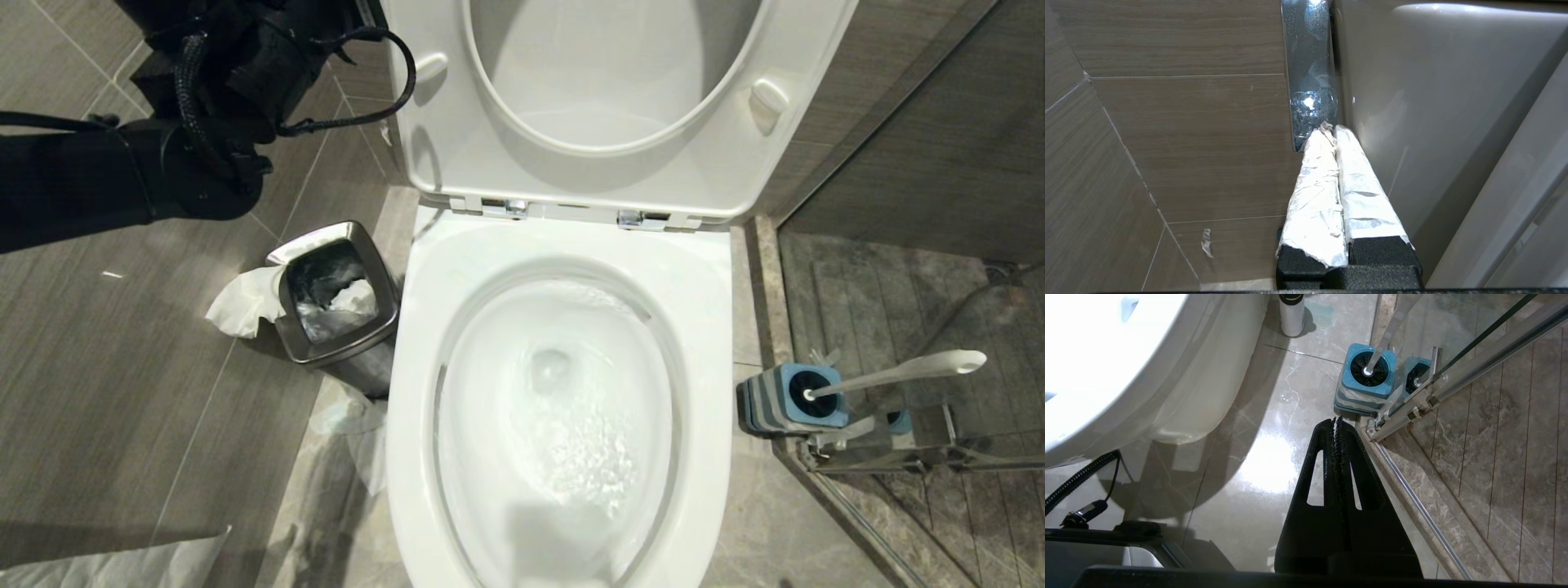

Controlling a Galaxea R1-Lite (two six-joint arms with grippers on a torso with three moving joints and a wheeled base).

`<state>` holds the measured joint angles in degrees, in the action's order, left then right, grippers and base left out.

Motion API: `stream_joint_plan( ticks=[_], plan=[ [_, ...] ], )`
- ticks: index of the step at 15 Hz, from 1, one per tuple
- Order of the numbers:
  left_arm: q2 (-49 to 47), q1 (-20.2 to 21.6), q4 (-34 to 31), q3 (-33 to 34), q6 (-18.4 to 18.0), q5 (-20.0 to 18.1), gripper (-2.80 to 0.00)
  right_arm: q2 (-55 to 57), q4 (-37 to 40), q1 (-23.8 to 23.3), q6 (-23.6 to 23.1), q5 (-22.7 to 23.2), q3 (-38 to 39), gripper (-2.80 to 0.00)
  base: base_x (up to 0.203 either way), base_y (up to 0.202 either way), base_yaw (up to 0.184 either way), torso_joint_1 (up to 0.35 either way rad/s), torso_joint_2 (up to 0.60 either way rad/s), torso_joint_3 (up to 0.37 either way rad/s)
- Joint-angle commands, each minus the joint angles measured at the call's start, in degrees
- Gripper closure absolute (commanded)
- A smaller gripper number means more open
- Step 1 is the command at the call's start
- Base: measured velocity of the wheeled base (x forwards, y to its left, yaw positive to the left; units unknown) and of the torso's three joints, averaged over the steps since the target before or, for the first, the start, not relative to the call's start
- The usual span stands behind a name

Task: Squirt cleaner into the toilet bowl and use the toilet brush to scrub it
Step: Flush the toilet

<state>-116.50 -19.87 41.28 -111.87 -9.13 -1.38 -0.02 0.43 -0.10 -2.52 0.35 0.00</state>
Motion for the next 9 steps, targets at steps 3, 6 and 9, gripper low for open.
stream_joint_plan(
  ticks=[3, 6, 9],
  plan=[
    [2.66, 0.01, -0.1, 0.05, -0.6, -0.03, 0.0, -0.06, 0.01, 0.01, -0.03, 0.05, 0.09, 0.0, 0.0, 0.0, 0.0, 0.0, 0.0, 0.0],
    [5.79, 0.01, -0.2, 0.08, -1.85, 0.18, 0.0, -0.06, 0.01, 0.01, -0.03, 0.0, 0.09, 0.0, 0.0, 0.0, 0.0, 0.0, 0.0, 0.0],
    [8.78, 0.1, -0.9, 0.08, -2.31, 0.15, 0.0, -0.06, 0.01, 0.01, -0.03, 0.05, 0.09, 0.0, 0.0, 0.0, 0.0, 0.0, 0.0, 0.0]
  ],
)
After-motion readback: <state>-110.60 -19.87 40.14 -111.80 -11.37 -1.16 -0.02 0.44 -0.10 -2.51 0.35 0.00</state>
